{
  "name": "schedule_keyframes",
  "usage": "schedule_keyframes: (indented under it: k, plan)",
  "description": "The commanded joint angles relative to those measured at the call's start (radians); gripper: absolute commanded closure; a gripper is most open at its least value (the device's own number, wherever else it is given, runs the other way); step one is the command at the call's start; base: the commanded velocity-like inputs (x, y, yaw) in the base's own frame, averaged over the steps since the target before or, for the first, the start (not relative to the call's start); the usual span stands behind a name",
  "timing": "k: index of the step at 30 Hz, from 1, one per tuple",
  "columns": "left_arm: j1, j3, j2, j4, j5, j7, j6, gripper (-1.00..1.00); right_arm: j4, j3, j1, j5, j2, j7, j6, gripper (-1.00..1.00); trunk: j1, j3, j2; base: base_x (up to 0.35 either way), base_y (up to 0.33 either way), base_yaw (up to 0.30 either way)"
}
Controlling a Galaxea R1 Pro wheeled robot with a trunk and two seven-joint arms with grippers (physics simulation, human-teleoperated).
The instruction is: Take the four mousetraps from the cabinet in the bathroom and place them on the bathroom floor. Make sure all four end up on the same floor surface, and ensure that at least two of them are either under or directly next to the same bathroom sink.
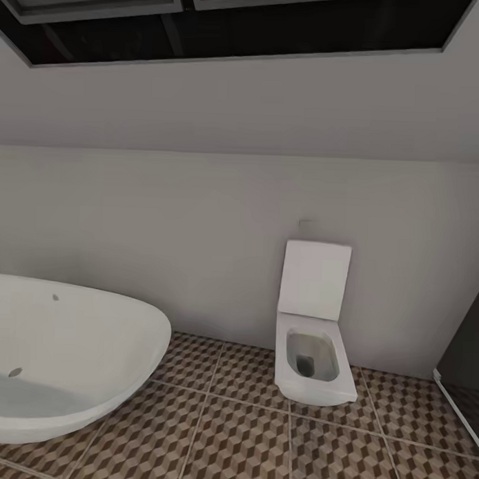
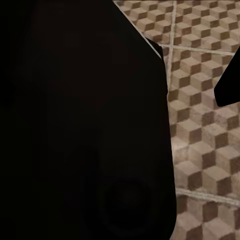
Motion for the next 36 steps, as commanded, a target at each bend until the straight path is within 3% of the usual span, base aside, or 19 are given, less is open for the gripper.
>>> schedule_keyframes:
  k: [1, 9, 18, 36]
  plan:
    - [0.000, 0.000, 0.000, 0.000, 0.000, 0.000, 0.000, -1.00, 0.000, 0.000, 0.000, 0.000, 0.000, 0.000, 0.000, -1.00, 0.000, -0.001, -0.001, 0.000, 0.000, 0.000]
    - [-0.001, 0.011, -0.007, 0.000, 0.004, 0.002, -0.002, -1.00, 0.002, 0.006, -0.002, 0.003, -0.003, 0.004, -0.001, -1.00, 0.000, -0.001, -0.001, 0.000, 0.000, 0.000]
    - [-0.001, 0.015, 0.017, -0.036, 0.023, 0.002, -0.014, -1.00, 0.002, 0.008, -0.002, 0.007, -0.004, 0.005, -0.001, -1.00, 0.000, -0.001, -0.001, 0.000, 0.000, 0.000]
    - [-0.001, 0.015, 0.020, -0.047, 0.035, 0.002, -0.018, -1.00, 0.002, 0.003, -0.002, 0.003, -0.005, 0.003, -0.004, -1.00, 0.000, -0.001, -0.001, 0.000, 0.000, 0.000]
